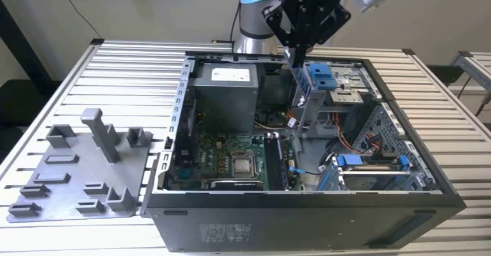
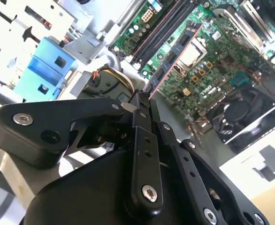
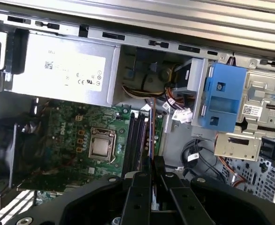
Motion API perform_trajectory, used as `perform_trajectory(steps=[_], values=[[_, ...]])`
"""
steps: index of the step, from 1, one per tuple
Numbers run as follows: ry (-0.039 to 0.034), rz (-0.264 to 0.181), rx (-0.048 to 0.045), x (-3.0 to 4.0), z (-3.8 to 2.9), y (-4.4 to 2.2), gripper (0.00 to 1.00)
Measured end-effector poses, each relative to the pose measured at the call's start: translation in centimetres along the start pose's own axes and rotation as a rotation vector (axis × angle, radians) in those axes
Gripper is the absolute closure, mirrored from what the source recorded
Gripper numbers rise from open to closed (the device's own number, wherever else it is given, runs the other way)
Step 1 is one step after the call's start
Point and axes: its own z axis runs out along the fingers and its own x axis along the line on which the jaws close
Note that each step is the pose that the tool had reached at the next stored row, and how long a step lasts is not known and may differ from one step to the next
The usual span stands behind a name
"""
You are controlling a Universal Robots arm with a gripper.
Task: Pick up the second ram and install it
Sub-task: 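Insert the second ram into the second slot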
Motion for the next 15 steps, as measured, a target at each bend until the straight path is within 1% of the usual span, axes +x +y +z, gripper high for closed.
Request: perform_trajectory(steps=[11,12,15], values=[[-0.0002,0.182,0.0052,0.00,0.04,0.00,0.86],[-0.0002,0.196,0.0056,0.00,0.04,0.00,0.86],[-0.0003,0.200,0.0056,0.00,0.05,0.01,0.86]])
